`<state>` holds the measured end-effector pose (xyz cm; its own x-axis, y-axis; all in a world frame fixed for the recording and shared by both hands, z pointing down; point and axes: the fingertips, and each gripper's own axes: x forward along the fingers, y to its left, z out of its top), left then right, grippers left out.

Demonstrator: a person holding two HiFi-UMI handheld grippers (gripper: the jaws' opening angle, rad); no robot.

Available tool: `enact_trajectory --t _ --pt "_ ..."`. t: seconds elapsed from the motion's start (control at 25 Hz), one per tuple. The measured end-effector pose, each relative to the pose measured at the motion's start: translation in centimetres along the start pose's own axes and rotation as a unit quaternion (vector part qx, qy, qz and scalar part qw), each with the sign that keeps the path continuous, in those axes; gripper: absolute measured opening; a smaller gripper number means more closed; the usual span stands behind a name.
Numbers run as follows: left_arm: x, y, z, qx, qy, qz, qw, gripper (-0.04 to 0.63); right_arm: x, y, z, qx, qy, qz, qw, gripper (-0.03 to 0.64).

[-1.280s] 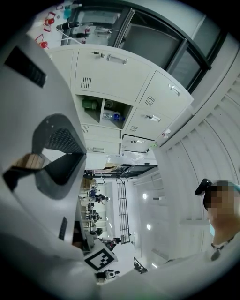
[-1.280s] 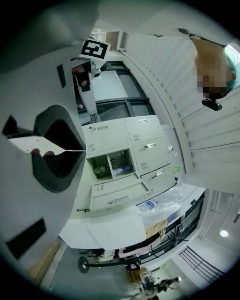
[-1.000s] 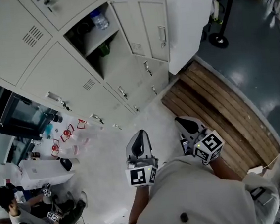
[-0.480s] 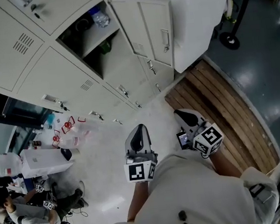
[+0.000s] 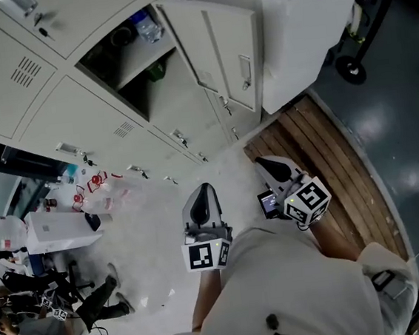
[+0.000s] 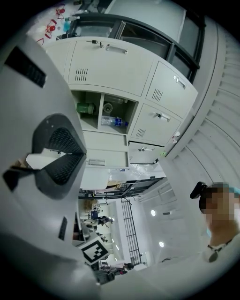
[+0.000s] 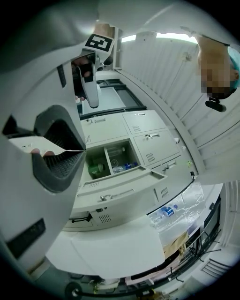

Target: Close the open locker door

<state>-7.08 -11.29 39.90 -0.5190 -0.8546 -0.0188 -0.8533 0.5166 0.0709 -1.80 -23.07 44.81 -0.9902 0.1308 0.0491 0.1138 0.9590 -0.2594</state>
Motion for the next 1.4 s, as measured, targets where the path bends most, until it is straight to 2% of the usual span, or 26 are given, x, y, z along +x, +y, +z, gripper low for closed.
enact_trajectory --t 0.56,0.72,1.0,1.32,1.4 --pt "6.5 -2.8 -0.1 -0.005 -0.030 0.031 0.9991 0.008 1.5 -8.1 3.5 -0.042 0.002 0.023 0.999 0.029" --pt "7.5 -2.7 0.4 0.004 -0.036 0.047 0.9982 0.008 2.8 -10.5 5.0 -0.056 -0.004 0.048 0.997 0.029" --pt "8.1 -2.4 -0.1 0.004 -0.025 0.068 0.9974 0.008 5.4 -14.8 7.0 -0.064 0.005 0.079 0.995 0.031" --pt "9.4 -3.4 -0.6 0.014 -0.006 0.059 0.9981 0.008 8.1 -16.8 8.6 -0.103 0.022 0.129 0.986 0.034" --pt "9.4 -3.4 -0.9 0.014 -0.002 0.061 0.9980 0.008 8.7 -16.9 9.0 -0.109 0.023 0.141 0.984 0.074"
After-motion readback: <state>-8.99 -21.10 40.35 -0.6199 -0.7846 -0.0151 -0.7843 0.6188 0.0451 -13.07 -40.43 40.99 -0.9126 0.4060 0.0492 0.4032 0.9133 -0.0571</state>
